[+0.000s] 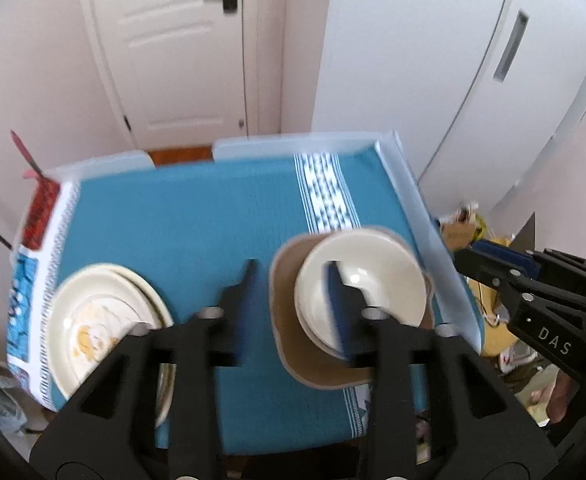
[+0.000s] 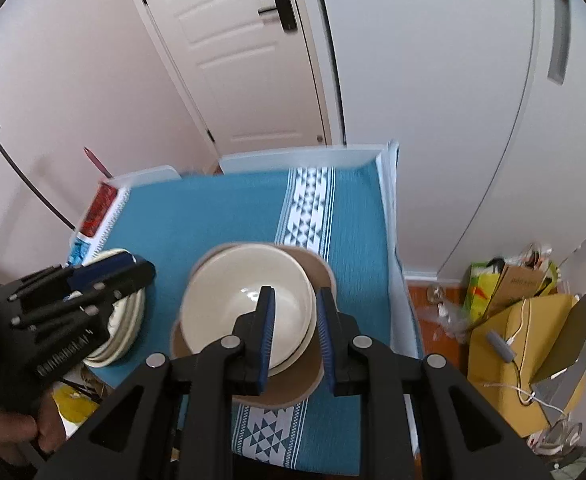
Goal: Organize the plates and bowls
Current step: 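Move both grippers to the basin rim and grasp it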
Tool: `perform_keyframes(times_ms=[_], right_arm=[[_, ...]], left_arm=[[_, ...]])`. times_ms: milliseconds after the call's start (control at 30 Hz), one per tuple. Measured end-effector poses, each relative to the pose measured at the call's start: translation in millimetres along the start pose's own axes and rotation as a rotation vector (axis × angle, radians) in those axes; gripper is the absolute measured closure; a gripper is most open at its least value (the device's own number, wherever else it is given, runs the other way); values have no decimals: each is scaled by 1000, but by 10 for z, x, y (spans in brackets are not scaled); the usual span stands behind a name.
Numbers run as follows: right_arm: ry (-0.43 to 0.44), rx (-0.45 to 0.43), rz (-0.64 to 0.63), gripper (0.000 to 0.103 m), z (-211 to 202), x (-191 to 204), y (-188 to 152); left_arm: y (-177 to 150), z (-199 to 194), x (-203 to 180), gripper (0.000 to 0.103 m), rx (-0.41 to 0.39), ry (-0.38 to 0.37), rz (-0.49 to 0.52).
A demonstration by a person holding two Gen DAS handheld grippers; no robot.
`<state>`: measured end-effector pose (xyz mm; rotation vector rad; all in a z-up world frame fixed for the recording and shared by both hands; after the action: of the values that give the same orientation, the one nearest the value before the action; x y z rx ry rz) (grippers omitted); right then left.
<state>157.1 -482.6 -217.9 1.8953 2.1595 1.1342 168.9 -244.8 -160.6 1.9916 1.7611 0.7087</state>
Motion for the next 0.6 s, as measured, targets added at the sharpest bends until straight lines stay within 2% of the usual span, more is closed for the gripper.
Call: perform_keyframes(times_ms=[33, 67, 100, 133, 167, 267, 433, 467, 533, 600], right_arm=[[0, -14, -2, 74, -58, 17, 12], [-4, -41, -4, 51, -147, 32, 27], [-6, -68, -6, 38, -224, 49, 40], [-3, -90, -9, 15, -286, 59, 50], [-1, -125, -13, 6, -369, 86, 59], [-31, -186, -33, 1, -517, 130, 73], [-35, -306, -57, 1, -796, 141, 45], [-35, -298, -59, 1, -816, 137, 38], [-56, -208, -60, 1, -768, 127, 13], [-112, -144, -65, 1, -676, 105, -52]], left_arm=[[28, -116, 43, 15, -47, 28, -3], [43, -194, 64, 0, -86, 45, -9], [49, -307, 102, 0, -142, 59, -17], [57, -422, 137, 0, -191, 61, -17], [76, -459, 156, 0, -203, 60, -12], [85, -565, 221, 0, -222, 71, -3], [59, -593, 359, 0, -209, 69, 17], [39, -568, 368, 0, -200, 69, 25], [-50, -481, 400, 0, -154, 70, 49], [-154, -342, 405, 0, -104, 66, 65]])
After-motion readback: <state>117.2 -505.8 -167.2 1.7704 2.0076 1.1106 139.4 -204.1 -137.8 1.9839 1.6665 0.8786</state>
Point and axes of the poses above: each gripper's, at about its wrist camera, not at the fingertips, and z roughly the way its jaws point, x to its left, y to its top, the point moved 1 cm from there along z, roughly the way its jaws point, and after that the axes turned 13 degrees about y, right-handed, at the moved point
